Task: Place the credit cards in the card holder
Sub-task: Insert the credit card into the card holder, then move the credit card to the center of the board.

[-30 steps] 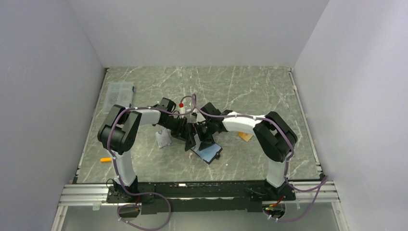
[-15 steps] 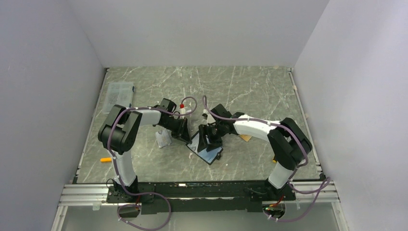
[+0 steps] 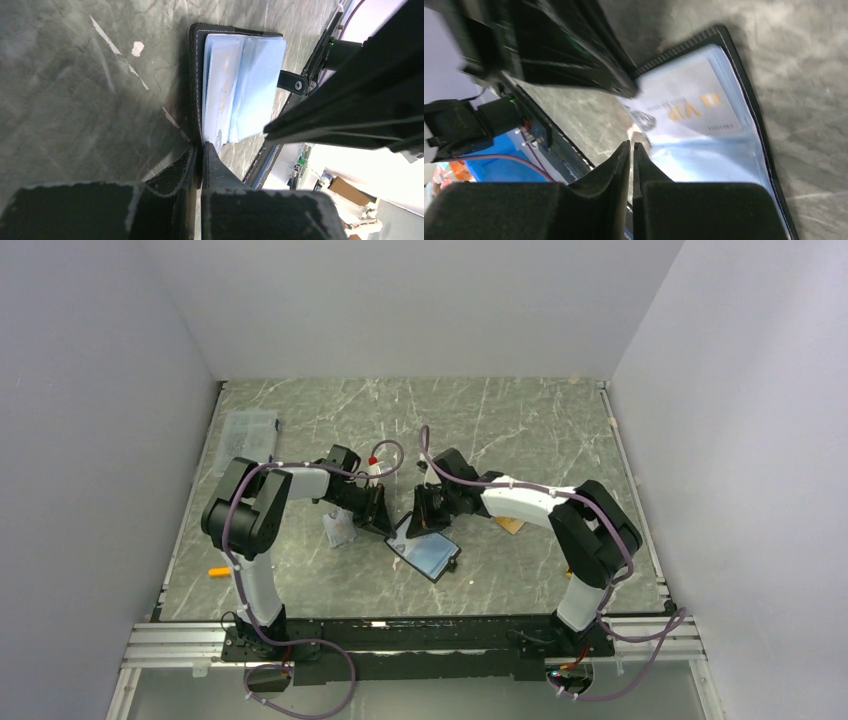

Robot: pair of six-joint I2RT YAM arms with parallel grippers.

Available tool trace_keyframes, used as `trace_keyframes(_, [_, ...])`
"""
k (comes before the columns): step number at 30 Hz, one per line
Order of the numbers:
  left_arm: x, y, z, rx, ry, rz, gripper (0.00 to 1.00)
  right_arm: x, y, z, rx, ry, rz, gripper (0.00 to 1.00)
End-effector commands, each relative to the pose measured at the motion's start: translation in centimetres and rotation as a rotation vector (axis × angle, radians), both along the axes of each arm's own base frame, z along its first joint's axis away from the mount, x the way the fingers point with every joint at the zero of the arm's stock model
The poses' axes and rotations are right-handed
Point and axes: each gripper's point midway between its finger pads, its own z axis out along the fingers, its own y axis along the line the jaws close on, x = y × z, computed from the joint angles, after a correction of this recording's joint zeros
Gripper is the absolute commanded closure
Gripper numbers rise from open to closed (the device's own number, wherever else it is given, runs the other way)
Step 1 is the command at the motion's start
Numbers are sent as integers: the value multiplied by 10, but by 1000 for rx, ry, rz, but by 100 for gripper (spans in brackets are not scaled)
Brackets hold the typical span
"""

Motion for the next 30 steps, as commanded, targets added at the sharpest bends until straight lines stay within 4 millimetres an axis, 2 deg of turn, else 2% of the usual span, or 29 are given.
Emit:
trace_keyframes(1, [1,4,-4,2,6,11,96,-4,-8,-19,-37,1,-26,92])
trace_keyframes(9, [2,4,-1,0,-6,11,94,-15,-26,-46,-100,17,-52,97])
trace_keyframes(15, [2,4,-3,1,-4,9,95,-20,-35,-48,-123,17,-57,99])
trace_keyframes(22, [2,3,-1,-3,-6,11,95,4,-13,-12,-58,-65,-36,100])
trace_keyframes(27, [2,4,-2,-1,-5,9,95,10,-4,-19,-45,-50,-27,100])
trace_keyframes(30, [2,4,-2,0,-7,9,95,5,-6,-27,-52,-34,-25,100])
